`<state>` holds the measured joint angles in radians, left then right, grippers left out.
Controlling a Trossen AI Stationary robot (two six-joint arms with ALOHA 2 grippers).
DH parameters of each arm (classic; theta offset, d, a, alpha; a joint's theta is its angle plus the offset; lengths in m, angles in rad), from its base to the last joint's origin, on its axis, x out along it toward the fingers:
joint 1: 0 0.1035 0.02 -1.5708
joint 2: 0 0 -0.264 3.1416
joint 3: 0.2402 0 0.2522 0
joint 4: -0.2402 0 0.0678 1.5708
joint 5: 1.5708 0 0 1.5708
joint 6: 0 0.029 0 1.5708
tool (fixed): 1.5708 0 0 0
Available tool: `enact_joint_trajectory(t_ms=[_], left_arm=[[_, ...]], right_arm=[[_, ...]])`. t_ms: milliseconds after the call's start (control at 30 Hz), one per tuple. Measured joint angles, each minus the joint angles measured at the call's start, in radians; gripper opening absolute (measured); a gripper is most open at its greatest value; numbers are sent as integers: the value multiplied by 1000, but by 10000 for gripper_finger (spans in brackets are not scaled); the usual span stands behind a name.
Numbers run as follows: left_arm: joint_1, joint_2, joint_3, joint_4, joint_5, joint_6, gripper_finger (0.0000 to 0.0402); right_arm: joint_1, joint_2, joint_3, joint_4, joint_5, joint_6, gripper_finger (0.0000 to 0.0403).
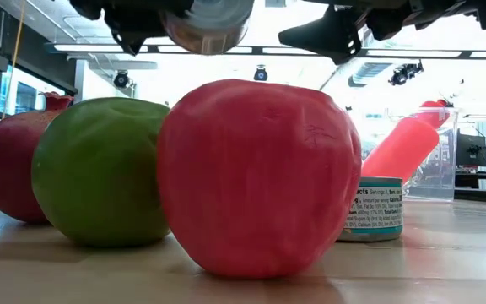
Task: Pick & Place Food Item
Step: Put the green tuna can into the white bin
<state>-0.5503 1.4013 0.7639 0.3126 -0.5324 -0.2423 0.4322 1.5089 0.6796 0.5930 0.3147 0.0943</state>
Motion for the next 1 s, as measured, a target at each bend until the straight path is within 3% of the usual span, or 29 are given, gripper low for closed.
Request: enact_joint_trajectory(t_ms=[500,700,1000], left_arm=[[41,70,0,92,41,88,149],[59,70,0,111,70,73,151],[63,69,-2,110,72,71,150]], right_arm=[[0,0,0,8,0,36,330],[-26,0,0,25,114,-6,330],[-72,37,0,69,16,-37,330]])
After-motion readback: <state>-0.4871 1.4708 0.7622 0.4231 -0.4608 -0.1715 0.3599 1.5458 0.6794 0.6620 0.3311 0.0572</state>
